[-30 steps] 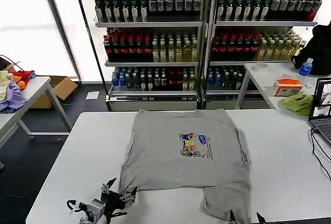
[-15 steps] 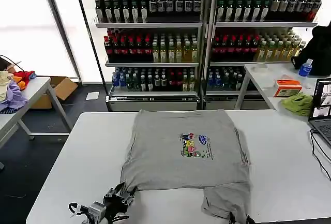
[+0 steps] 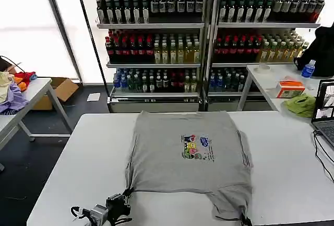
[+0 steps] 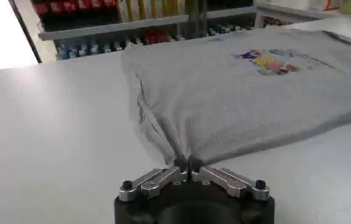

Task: Fold and organize the clothes.

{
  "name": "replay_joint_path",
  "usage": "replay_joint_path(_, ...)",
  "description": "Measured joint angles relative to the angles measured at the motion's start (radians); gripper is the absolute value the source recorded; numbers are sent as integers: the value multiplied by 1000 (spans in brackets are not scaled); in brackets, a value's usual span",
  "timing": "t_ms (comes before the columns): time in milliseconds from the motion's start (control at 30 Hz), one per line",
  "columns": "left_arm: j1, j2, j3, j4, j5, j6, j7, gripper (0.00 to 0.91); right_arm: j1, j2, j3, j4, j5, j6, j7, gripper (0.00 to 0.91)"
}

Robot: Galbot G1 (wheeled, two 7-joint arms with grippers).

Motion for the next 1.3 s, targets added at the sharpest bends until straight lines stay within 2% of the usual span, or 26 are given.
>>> replay_joint_path(333,-52,-55,-12,-10,-18,-48,-17,0,91,55,49,56,-107,55,-83,0)
replay_joint_path(667,-171,-116,-13,14,-34,-120,-32,0,259,96,60,35,-167,56,-135,0)
replay_joint_path(967,-285,-148,2,95,-48,-159,-36,0,440,85,57,-32,-149,15,-157,0)
replay_joint_path(1300,-385,-169,29,197,-63,-159,-37,0,595,55,39,-147,-48,-51,-166,0)
